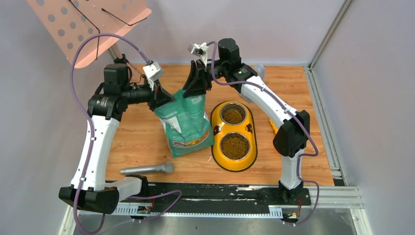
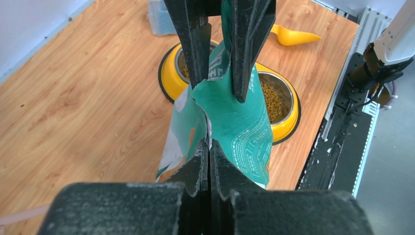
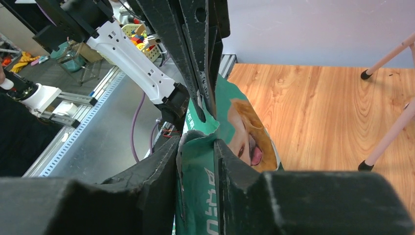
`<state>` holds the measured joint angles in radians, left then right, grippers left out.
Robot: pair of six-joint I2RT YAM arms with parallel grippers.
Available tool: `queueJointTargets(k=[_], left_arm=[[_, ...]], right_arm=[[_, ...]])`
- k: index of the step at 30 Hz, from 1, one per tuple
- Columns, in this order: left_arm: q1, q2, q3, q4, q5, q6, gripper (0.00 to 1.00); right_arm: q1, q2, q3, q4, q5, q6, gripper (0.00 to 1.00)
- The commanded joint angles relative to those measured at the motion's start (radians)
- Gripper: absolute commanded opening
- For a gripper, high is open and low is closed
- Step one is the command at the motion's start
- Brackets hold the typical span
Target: Serve the pet food
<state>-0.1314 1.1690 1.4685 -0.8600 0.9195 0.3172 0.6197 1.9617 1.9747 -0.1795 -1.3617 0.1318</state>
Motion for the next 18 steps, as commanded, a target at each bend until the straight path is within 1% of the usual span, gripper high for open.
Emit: queueJointTargets(k=[1, 2, 5, 8, 10, 12, 14, 16, 17, 18], left_arm=[[-0.017, -0.002, 0.045, 0.013, 0.025, 0.016, 0.0], [-0.019, -0.003, 0.047, 0.014, 0.024, 0.015, 0.0], [-0.019, -0.002, 0.056, 0.004, 0.013, 0.028, 0.0], [-0.017, -0.005, 0.091, -0.045, -0.011, 0.064, 0.0], [-0.017, -0.01, 0.115, -0.076, -0.029, 0.106, 0.0], [-0.017, -0.016, 0.135, -0.104, -0.05, 0.133, 0.0], [-0.017, -0.022, 0.15, -0.123, -0.061, 0.151, 0.0], [-0.017, -0.029, 0.153, -0.124, -0.058, 0.153, 0.0], [-0.017, -0.032, 0.152, -0.121, -0.055, 0.15, 0.0], [-0.017, -0.034, 0.151, -0.118, -0.046, 0.144, 0.0]], right_arm=[[0.05, 0.026, 0.049, -0.003, 0.065, -0.033, 0.26], [0.05, 0.025, 0.047, -0.006, 0.068, -0.036, 0.24], [0.045, 0.005, 0.042, -0.054, 0.091, -0.077, 0.14], [0.009, -0.033, 0.025, -0.078, 0.089, -0.084, 0.0], [-0.021, -0.05, 0.029, -0.117, 0.099, -0.096, 0.0], [-0.047, -0.063, 0.044, -0.193, 0.121, -0.153, 0.0], [-0.063, -0.076, 0.065, -0.332, 0.149, -0.263, 0.0], [-0.069, -0.091, 0.066, -0.43, 0.221, -0.389, 0.0], [-0.069, -0.1, 0.054, -0.453, 0.263, -0.425, 0.06], [-0.074, -0.107, 0.044, -0.463, 0.29, -0.445, 0.18]])
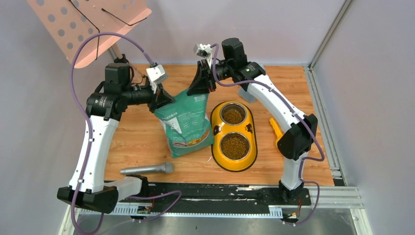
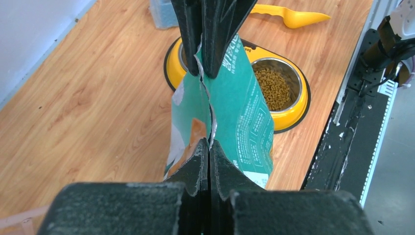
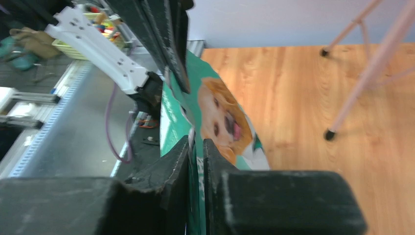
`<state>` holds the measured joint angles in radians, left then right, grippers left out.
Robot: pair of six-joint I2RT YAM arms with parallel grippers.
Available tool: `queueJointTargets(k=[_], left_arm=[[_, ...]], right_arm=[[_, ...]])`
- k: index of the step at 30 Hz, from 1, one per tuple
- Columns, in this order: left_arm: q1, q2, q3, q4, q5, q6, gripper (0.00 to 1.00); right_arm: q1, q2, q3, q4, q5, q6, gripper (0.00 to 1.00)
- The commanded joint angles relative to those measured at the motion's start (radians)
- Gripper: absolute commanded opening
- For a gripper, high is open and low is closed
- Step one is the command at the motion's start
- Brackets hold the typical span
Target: Serve the pet food
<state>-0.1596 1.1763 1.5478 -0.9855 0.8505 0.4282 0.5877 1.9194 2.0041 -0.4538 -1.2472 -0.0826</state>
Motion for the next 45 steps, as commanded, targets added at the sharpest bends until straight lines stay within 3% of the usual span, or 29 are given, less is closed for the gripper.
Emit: queueJointTargets(k=[1, 6, 9, 13, 22, 26, 29, 34, 36, 38, 42, 45], left_arm=[[0.011, -0.04, 0.07, 0.009, 0.028, 0.03, 0.0], [0.01, -0.038, 0.059, 0.045, 0.075, -0.01, 0.0], [0.002, -0.033, 0.066, 0.053, 0.094, -0.022, 0.0], [-0.004, -0.036, 0.069, 0.055, 0.087, -0.021, 0.0], [-0.006, -0.05, 0.068, 0.058, 0.056, -0.022, 0.0], [-0.006, -0.054, 0.079, 0.058, 0.061, -0.024, 0.0], [-0.006, -0.055, 0.082, 0.048, 0.056, -0.015, 0.0], [-0.006, -0.053, 0.088, 0.036, 0.048, -0.007, 0.0], [-0.007, -0.051, 0.092, 0.026, 0.049, -0.001, 0.0], [-0.006, -0.048, 0.097, 0.012, 0.051, 0.007, 0.0], [-0.007, -0.042, 0.087, 0.022, 0.054, -0.019, 0.0], [-0.041, -0.035, 0.065, 0.067, 0.034, -0.057, 0.34]], right_arm=[[-0.048, -0.069, 0.012, -0.196, 0.17, -0.243, 0.25], [-0.029, -0.03, 0.187, -0.213, 0.104, -0.249, 0.55], [0.01, 0.035, 0.347, -0.246, 0.124, -0.257, 0.64], [0.057, 0.119, 0.467, -0.361, 0.114, -0.34, 0.67], [0.127, 0.073, 0.334, -0.439, 0.091, -0.405, 0.66], [0.135, 0.097, 0.358, -0.438, 0.14, -0.403, 0.6], [0.135, 0.117, 0.373, -0.459, 0.15, -0.41, 0.44], [0.133, 0.123, 0.355, -0.515, 0.181, -0.452, 0.36], [0.133, 0.115, 0.338, -0.527, 0.201, -0.469, 0.24], [0.133, 0.112, 0.335, -0.533, 0.217, -0.48, 0.01], [0.131, 0.103, 0.342, -0.538, 0.224, -0.496, 0.0], [0.131, 0.107, 0.358, -0.539, 0.218, -0.484, 0.0]])
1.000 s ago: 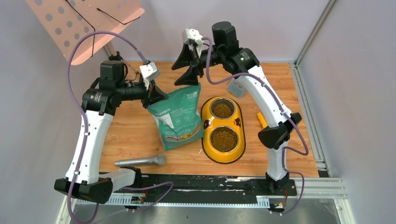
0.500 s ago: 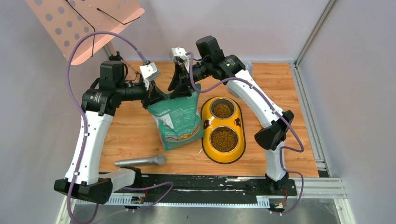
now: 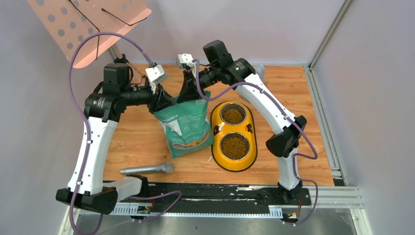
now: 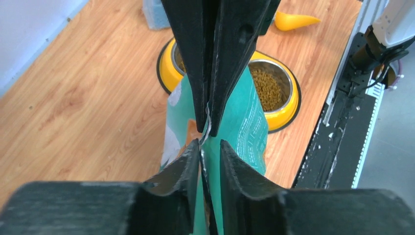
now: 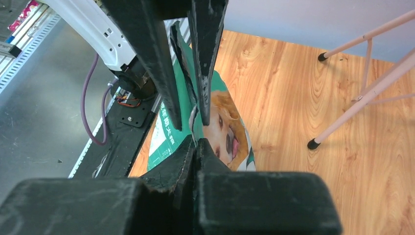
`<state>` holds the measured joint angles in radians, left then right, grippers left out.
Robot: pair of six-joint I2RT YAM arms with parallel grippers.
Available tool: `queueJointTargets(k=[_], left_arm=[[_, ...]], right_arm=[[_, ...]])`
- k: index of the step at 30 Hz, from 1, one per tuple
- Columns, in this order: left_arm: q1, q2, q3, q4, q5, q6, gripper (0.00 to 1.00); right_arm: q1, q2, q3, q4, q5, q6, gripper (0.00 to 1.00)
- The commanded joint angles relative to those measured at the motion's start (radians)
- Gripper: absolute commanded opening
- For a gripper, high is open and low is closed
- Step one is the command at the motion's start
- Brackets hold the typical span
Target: Serve the pet food
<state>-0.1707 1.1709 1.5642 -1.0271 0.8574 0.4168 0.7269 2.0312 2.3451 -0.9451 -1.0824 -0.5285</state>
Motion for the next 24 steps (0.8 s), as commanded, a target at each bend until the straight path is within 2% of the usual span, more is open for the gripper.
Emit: queueJointTargets(k=[1, 3, 6, 8, 13, 17, 18, 21, 24], left_arm=[[-0.041, -0.026, 0.049, 0.112, 0.004, -0.041, 0.37], [-0.062, -0.006, 0.061, 0.106, -0.028, -0.018, 0.39], [-0.07, 0.046, 0.108, 0.026, -0.052, 0.057, 0.33], [-0.07, 0.067, 0.134, -0.03, -0.058, 0.096, 0.34], [-0.07, 0.056, 0.124, -0.071, -0.083, 0.144, 0.35], [-0.07, 0.073, 0.167, -0.171, -0.092, 0.235, 0.34], [-0.07, 0.079, 0.176, -0.201, -0.091, 0.249, 0.33], [-0.07, 0.096, 0.204, -0.229, -0.111, 0.254, 0.18], [-0.07, 0.101, 0.217, -0.257, -0.137, 0.293, 0.12]], right_arm=[[-0.008, -0.002, 0.02, -0.046, 0.053, -0.035, 0.0], [-0.007, 0.0, 0.024, -0.047, 0.053, -0.033, 0.0], [-0.007, 0.004, 0.035, -0.046, 0.057, -0.02, 0.0], [-0.008, 0.003, 0.038, -0.045, 0.062, -0.013, 0.0], [-0.008, 0.004, 0.036, -0.043, 0.063, -0.012, 0.0], [-0.008, 0.01, 0.034, -0.036, 0.066, 0.011, 0.0], [-0.008, 0.011, 0.036, -0.033, 0.066, 0.018, 0.0], [-0.009, 0.009, 0.033, -0.028, 0.062, 0.021, 0.0], [-0.016, 0.008, 0.032, -0.027, 0.059, 0.029, 0.0]])
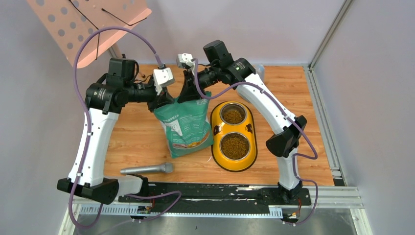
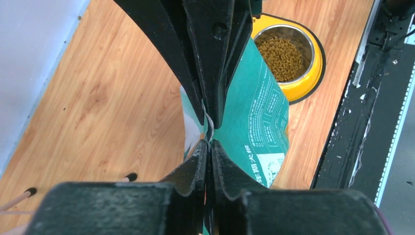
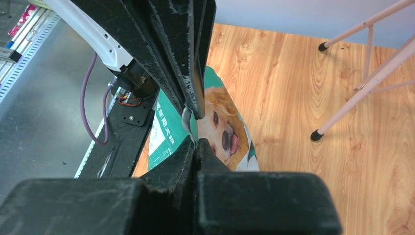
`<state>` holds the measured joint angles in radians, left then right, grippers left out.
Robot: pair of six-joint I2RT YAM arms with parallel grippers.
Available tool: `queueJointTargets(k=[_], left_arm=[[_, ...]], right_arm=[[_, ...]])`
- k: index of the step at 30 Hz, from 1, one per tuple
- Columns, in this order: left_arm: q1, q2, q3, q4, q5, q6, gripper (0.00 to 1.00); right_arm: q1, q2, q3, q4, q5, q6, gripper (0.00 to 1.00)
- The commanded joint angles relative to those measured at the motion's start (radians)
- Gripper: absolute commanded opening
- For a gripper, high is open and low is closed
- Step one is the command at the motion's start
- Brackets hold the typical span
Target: Serve the pet food
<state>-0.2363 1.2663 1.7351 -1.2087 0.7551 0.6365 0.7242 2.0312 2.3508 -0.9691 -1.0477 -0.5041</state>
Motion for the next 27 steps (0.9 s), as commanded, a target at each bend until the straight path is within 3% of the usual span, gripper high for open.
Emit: queueJointTargets(k=[1, 4, 6, 7, 9, 13, 14, 16, 20, 22, 24, 27], left_arm=[[-0.005, 0.011, 0.054, -0.096, -0.04, 0.08, 0.06], [-0.005, 0.026, 0.084, -0.141, -0.052, 0.103, 0.01], [-0.004, 0.035, 0.098, -0.165, -0.052, 0.104, 0.1], [-0.004, 0.037, 0.101, -0.169, -0.055, 0.099, 0.21], [-0.004, 0.035, 0.099, -0.172, -0.069, 0.099, 0.25], [-0.005, 0.038, 0.116, -0.204, -0.114, 0.13, 0.21], [-0.003, 0.041, 0.12, -0.212, -0.124, 0.135, 0.11], [-0.004, 0.052, 0.141, -0.241, -0.127, 0.151, 0.0], [-0.004, 0.068, 0.169, -0.299, -0.132, 0.153, 0.01], [-0.003, 0.064, 0.165, -0.3, -0.153, 0.142, 0.15], [-0.003, 0.05, 0.155, -0.289, -0.178, 0.138, 0.2], [-0.003, 0.042, 0.16, -0.276, -0.233, 0.142, 0.14]], right_arm=[[-0.016, 0.007, 0.027, -0.002, 0.022, 0.009, 0.0], [-0.022, 0.005, 0.022, -0.002, 0.018, 0.01, 0.0], [-0.023, 0.001, 0.021, -0.002, 0.017, 0.008, 0.0], [-0.023, 0.002, 0.021, -0.002, 0.016, 0.009, 0.0], [-0.023, 0.002, 0.02, -0.001, 0.016, 0.007, 0.0], [-0.023, 0.002, 0.019, 0.0, 0.016, 0.005, 0.0], [-0.023, 0.001, 0.018, -0.001, 0.016, 0.005, 0.0], [-0.023, -0.001, 0.014, -0.002, 0.018, 0.0, 0.0], [-0.025, -0.004, 0.007, -0.002, 0.02, -0.001, 0.0], [-0.025, -0.006, 0.007, -0.002, 0.02, -0.002, 0.0], [-0.027, -0.008, 0.002, -0.002, 0.022, -0.002, 0.0], [-0.03, -0.016, -0.015, -0.002, 0.024, -0.011, 0.0]])
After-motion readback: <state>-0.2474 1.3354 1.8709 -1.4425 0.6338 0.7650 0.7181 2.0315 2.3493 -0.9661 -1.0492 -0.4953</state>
